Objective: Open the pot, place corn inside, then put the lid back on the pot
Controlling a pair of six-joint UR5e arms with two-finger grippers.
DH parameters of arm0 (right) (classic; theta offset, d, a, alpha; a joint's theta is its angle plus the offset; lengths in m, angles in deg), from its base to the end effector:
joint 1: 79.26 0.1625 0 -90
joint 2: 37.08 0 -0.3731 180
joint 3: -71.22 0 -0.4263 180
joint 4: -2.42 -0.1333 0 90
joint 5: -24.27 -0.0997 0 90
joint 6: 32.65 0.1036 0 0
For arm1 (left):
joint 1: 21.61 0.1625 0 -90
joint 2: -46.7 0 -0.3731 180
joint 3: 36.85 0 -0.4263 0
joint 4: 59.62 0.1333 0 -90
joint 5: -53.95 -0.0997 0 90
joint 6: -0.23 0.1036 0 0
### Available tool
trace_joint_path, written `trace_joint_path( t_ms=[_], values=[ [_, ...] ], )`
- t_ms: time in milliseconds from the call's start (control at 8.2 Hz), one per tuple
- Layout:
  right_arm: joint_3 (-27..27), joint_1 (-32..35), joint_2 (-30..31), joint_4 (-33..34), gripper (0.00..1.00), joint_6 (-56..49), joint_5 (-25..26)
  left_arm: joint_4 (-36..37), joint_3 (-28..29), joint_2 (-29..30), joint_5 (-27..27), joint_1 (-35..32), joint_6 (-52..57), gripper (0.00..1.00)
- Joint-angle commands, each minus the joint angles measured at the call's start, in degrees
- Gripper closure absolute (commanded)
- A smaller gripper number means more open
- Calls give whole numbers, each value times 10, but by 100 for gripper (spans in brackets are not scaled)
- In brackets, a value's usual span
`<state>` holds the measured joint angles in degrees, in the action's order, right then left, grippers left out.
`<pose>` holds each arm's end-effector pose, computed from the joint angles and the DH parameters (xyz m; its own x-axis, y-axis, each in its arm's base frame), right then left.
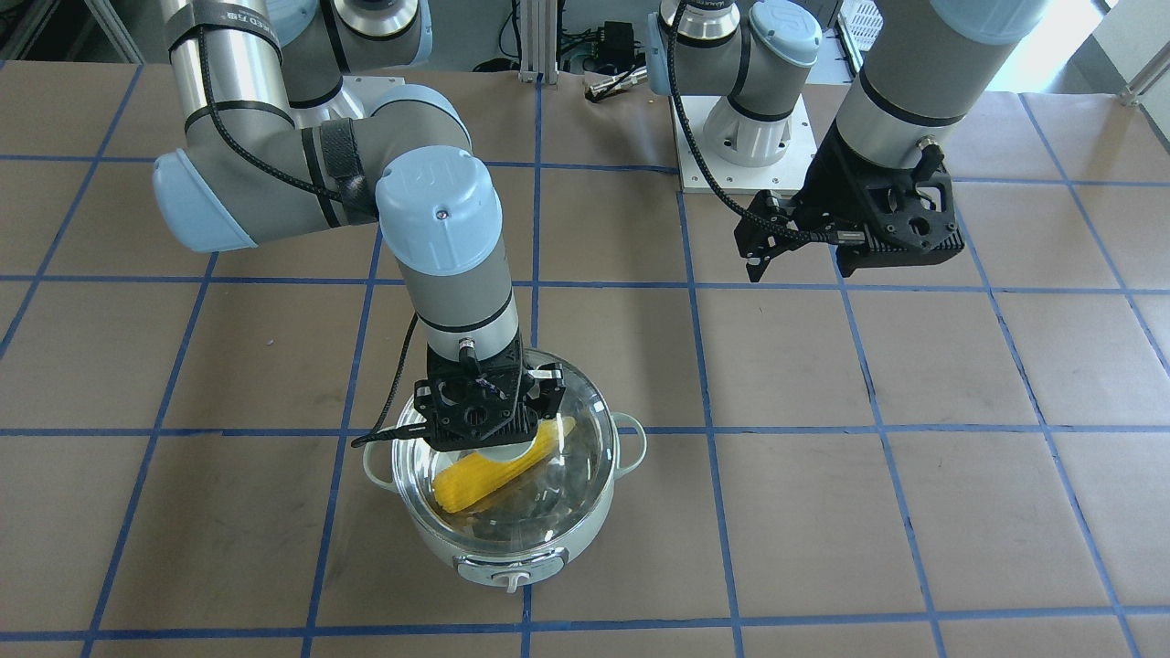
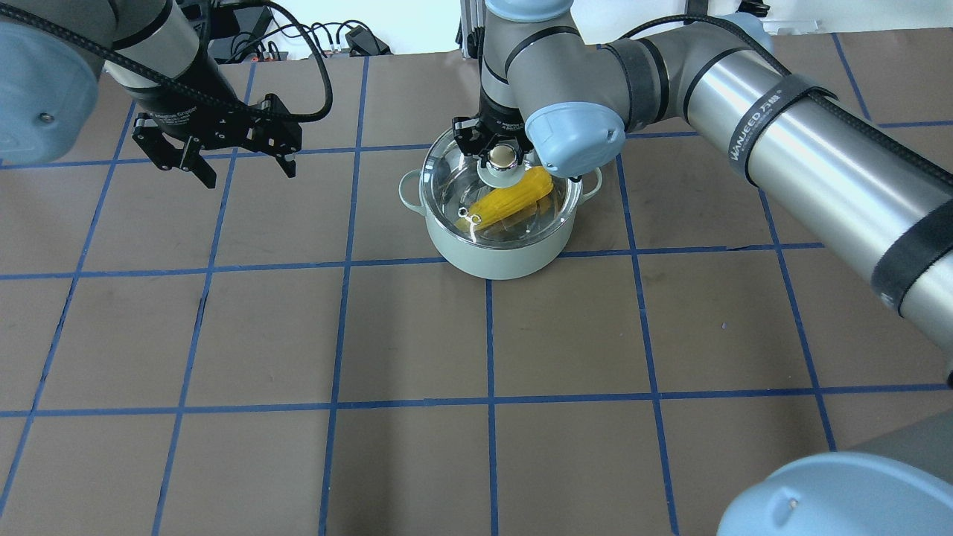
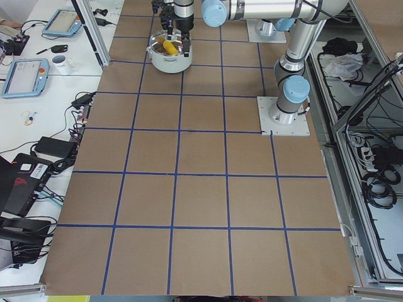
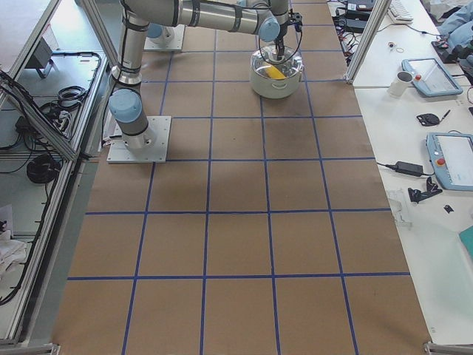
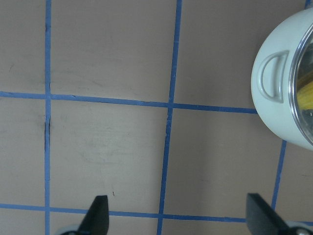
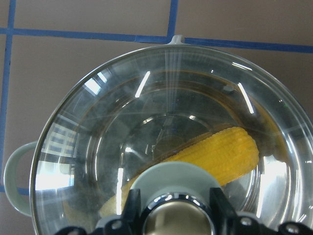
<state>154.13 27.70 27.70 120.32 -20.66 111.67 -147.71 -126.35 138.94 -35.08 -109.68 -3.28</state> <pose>0.3303 -0.6101 0.2823 -0.9922 -0.0964 -0.0790 -0.0832 0.9841 -0.1567 -0.1168 -0.5449 0.4191 -0.9954 -0.0947 0.0171 -0.0948 0.9955 -0.0019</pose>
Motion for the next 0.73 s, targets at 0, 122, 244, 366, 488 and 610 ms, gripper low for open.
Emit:
trace_joint_path(
  t_ms=[0,122,244,366,488,610],
  values=[
    [0,0,3,3,0,12,-1,1,-1,0,2,0,1,0],
    [-6,0,3,3,0,18,-5,0,-1,-1,3,0,1,0],
    [-11,-1,9,2,0,18,-4,1,-1,1,3,0,1,0],
    [-11,-5,31,-2,0,13,-3,3,-2,4,2,0,1,0],
    [-10,-10,57,-22,0,9,0,4,-4,3,2,0,1,0],
    [-2,-25,88,-63,0,7,0,4,-4,3,2,0,1,0]
  ],
)
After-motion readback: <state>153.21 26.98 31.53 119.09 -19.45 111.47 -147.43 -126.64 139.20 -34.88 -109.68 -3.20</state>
